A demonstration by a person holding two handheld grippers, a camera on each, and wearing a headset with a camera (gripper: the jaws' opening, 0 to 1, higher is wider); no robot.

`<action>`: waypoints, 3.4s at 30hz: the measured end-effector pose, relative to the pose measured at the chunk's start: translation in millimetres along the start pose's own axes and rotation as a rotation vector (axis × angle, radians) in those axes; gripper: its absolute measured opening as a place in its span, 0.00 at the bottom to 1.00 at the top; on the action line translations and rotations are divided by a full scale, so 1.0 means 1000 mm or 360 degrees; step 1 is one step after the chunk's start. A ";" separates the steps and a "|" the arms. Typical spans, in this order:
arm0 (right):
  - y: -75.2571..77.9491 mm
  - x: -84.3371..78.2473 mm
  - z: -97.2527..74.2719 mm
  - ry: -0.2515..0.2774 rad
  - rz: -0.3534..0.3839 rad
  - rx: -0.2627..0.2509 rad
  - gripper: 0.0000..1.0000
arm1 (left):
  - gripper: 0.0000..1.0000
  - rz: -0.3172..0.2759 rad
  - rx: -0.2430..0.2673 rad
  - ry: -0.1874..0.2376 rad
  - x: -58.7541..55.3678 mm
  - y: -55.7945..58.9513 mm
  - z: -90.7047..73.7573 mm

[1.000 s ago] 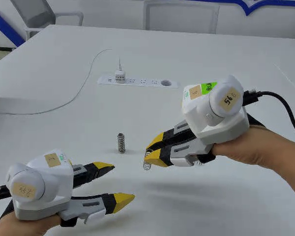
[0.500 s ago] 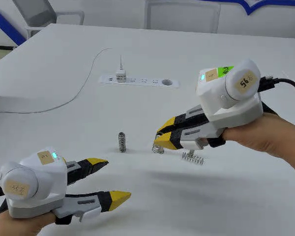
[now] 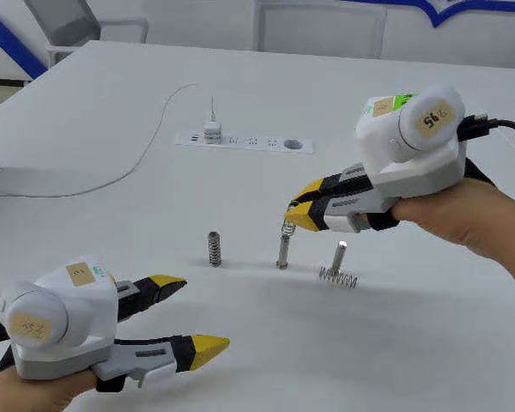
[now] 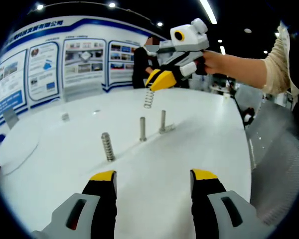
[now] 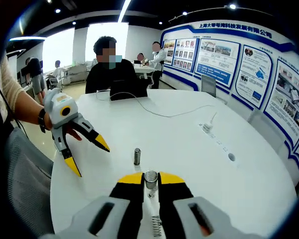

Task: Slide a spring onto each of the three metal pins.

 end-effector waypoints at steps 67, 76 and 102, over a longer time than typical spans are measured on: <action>0.016 -0.042 0.049 -0.0136 0.0241 0.0020 0.12 | 0.60 -0.0017 0.0022 -0.0032 -0.002 -0.005 -0.001; 0.015 -0.048 0.053 -0.0152 0.0266 0.0015 0.12 | 0.60 -0.0019 0.0022 -0.0035 -0.003 -0.004 -0.001; 0.017 -0.057 0.054 -0.0176 0.0269 0.0000 0.16 | 0.60 -0.0008 0.0019 -0.0032 0.000 -0.004 0.001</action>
Point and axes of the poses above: the centre of the closed fingertips' face, and the gripper's own axes: z roughly forward along the fingers, y roughly to its right, x roughly out of its top, the point moved 8 cm from there along -z, roughly backward along the fingers, and after that the axes turned 12 degrees about x, right-handed, at the moved point
